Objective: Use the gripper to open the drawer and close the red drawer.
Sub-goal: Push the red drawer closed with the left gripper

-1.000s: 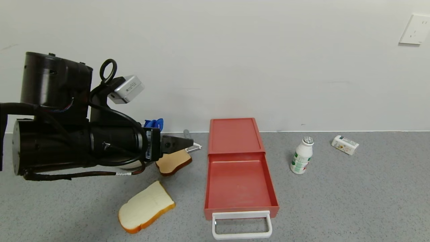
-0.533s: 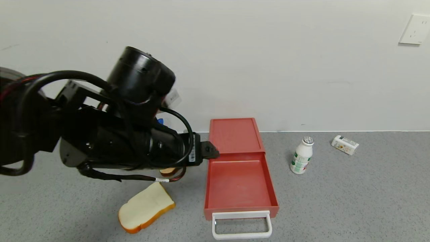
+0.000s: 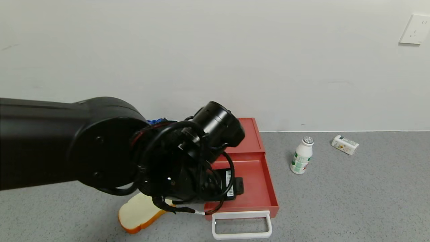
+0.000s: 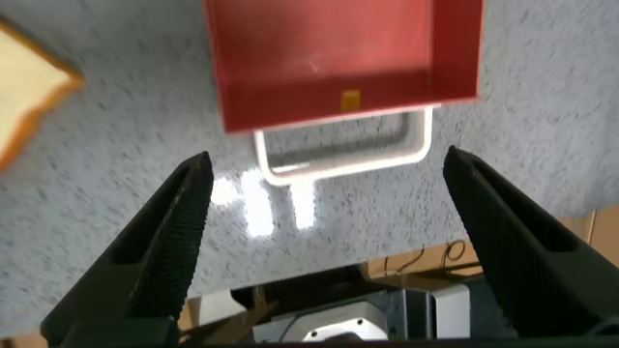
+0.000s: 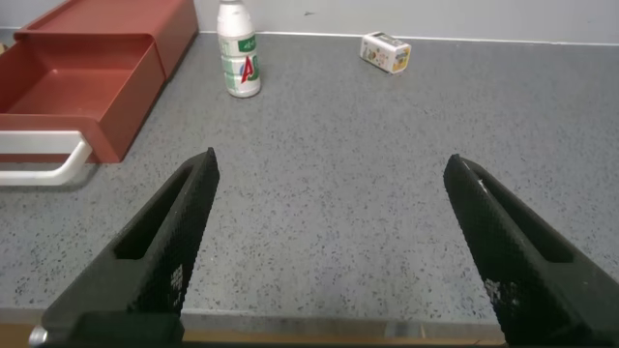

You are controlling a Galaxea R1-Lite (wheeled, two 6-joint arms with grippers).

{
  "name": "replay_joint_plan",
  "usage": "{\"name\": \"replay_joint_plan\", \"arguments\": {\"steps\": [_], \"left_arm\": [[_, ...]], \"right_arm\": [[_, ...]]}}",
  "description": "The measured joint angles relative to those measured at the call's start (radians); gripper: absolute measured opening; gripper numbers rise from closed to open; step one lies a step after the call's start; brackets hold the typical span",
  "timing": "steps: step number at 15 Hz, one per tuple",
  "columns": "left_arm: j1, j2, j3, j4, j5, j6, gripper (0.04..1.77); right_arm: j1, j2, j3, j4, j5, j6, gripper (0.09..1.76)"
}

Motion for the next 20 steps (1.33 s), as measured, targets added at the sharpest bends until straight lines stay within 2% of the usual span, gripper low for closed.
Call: {"name": "replay_joint_plan", "arguments": {"steps": [8,15,20], "left_arm": [[-0.139,0.105,0.103,-0.004,-0.01,-0.086,1.72],[-0.212,0.218,0.103,-0.01,-0.019,-0.142,1.72],[-0.224,0.258,0.09,-0.01,-0.029,-0.151,1.72]], "right_arm": [[0.0,0.0,0.0,0.0,0.0,0.0,1.71],[0.0,0.0,0.0,0.0,0.0,0.0,1.71],[0.0,0.0,0.0,0.001,0.0,0.0,1.71]]}}
